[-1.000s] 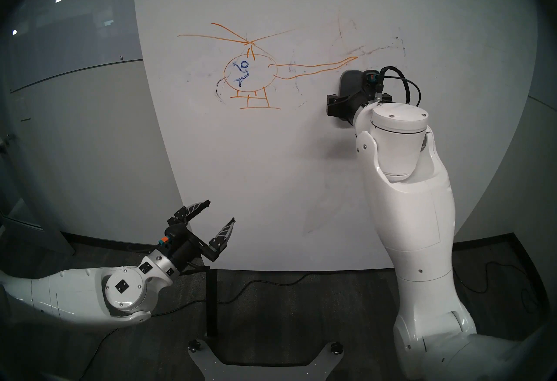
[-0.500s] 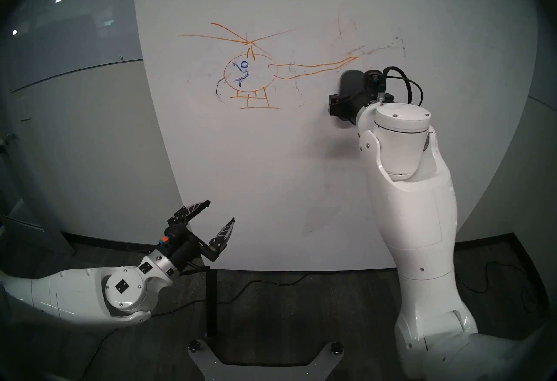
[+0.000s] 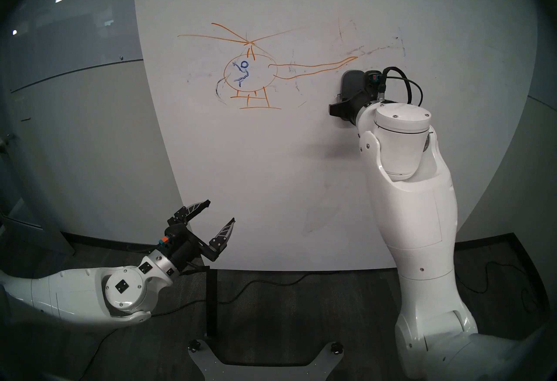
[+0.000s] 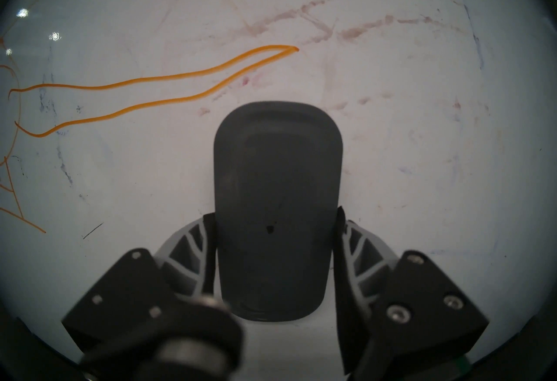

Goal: Erase all marks on the whiteboard with the eraser

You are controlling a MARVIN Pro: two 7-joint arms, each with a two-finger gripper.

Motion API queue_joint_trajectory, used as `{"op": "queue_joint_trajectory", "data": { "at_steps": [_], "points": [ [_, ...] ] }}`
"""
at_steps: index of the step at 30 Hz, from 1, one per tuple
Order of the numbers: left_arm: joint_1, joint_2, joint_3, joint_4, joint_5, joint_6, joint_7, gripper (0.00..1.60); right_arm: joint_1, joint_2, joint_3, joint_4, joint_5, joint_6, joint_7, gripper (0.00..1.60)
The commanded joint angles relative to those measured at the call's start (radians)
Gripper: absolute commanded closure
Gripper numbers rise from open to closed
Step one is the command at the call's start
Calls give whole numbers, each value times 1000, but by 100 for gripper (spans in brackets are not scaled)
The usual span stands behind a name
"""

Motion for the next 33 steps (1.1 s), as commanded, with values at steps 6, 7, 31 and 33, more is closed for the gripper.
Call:
{"op": "queue_joint_trajectory", "data": {
  "at_steps": [6,7,31,33],
  "points": [
    [-8,1,-8,-8,-1,-5,0,0,26,-14,-7,-20,-11,-16,-4,160],
    [-8,1,-8,-8,-1,-5,0,0,28,-15,-6,-21,-12,-16,-3,160],
    [-9,0,-6,-7,0,-4,1,0,75,-11,22,-82,-22,17,13,160],
    [-9,0,-6,-7,0,-5,1,0,75,-11,26,-90,-22,22,16,160]
  ]
}}
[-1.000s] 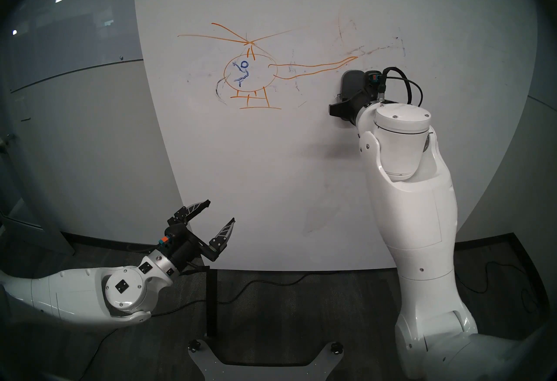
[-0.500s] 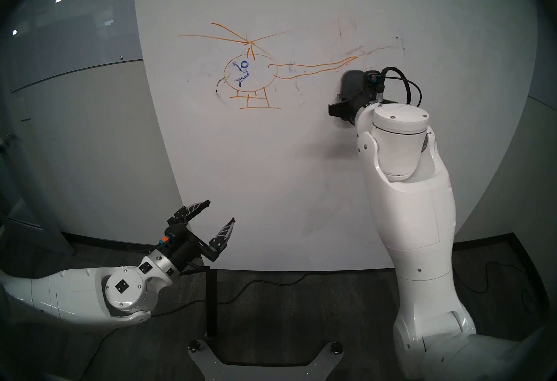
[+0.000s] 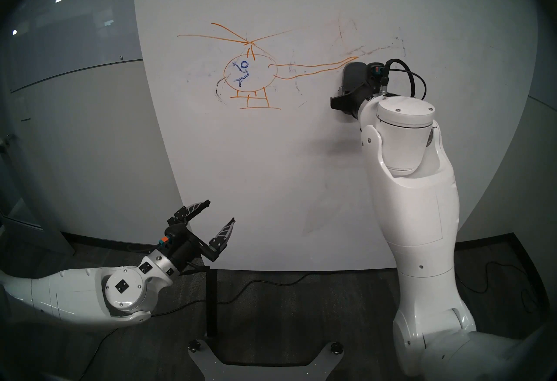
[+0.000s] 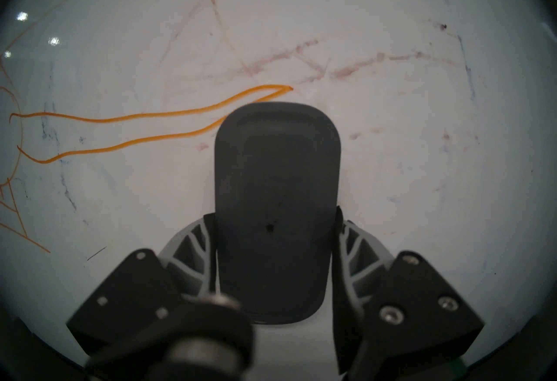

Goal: Erase all marks on the whiteboard with the eraser

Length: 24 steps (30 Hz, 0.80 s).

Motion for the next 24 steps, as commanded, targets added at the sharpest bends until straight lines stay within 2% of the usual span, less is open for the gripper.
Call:
{"op": "queue_joint_trajectory", "data": {
  "at_steps": [1,8,17,24],
  "points": [
    [-8,0,-8,-8,0,-5,0,0,45,2,14,-67,4,11,3,160],
    [-8,1,-8,-8,-1,-5,0,0,40,7,18,-89,5,41,15,160],
    [-9,1,-7,-8,-1,-5,0,0,34,13,-7,-78,-9,55,25,160],
    [-9,1,-7,-8,-1,-5,0,0,65,4,-31,-50,-24,58,23,160]
  ]
}}
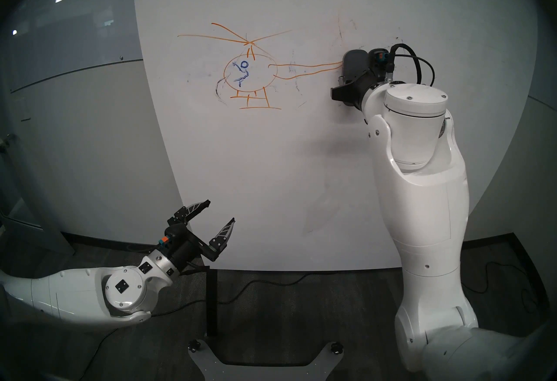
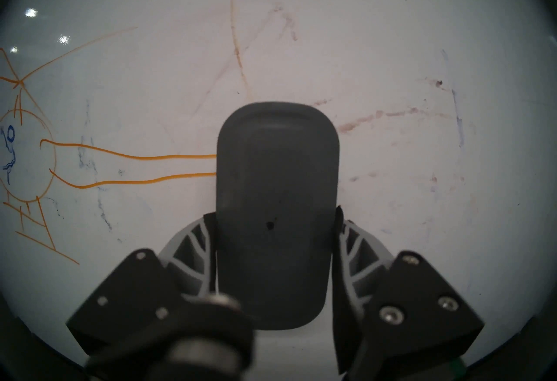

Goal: Erase all marks on the whiteboard with the eraser

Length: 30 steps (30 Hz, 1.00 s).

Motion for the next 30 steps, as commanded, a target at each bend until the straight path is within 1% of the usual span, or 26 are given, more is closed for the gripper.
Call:
{"op": "queue_joint_trajectory", "data": {
  "at_steps": [1,13,22,30],
  "points": [
    [-8,0,-8,-8,0,-5,0,0,58,-13,-15,14,-13,-10,-11,160],
    [-8,0,-7,-8,0,-5,0,0,134,-29,-29,100,-34,-9,-25,160],
    [-9,0,-7,-8,0,-5,1,0,134,-32,-20,87,-37,-6,-27,160],
    [-9,0,-7,-7,0,-5,1,0,157,-36,-6,72,-37,0,-26,160]
  ]
}}
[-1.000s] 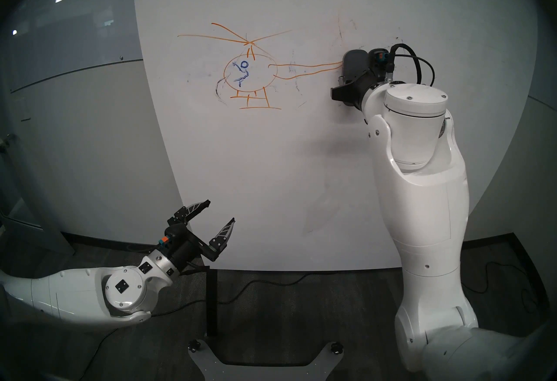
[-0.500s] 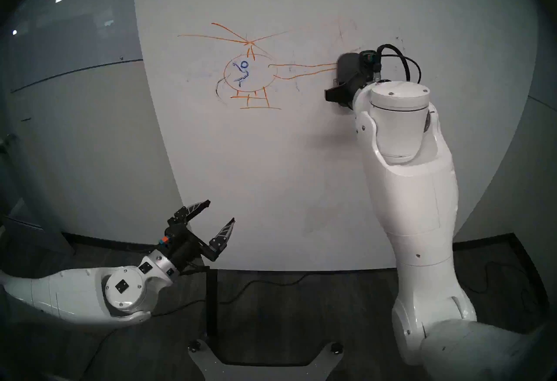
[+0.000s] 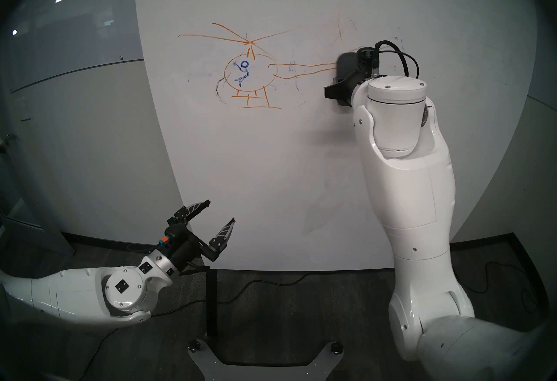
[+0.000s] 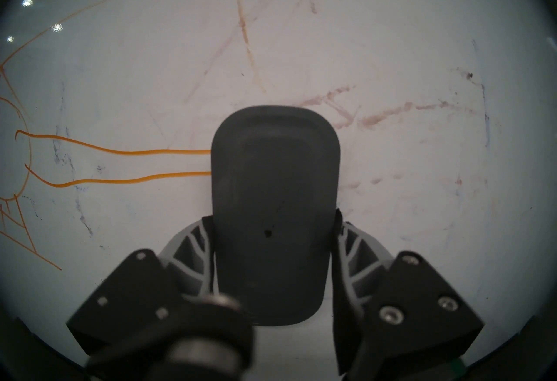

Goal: Erase all marks on the whiteboard with the eraser

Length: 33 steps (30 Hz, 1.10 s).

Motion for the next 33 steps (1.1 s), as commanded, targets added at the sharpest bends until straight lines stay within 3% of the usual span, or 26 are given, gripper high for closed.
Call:
{"op": "queue_joint_trajectory", "data": {
  "at_steps": [1,9,33],
  "points": [
    [-8,0,-8,-7,0,-5,0,0,81,-2,24,-23,-3,-21,-3,160],
    [-8,0,-8,-7,0,-5,0,0,95,-5,28,-34,-3,-15,1,160],
    [-9,1,-7,-8,-1,-5,0,0,-99,24,-44,-135,-29,-37,8,160]
  ]
}}
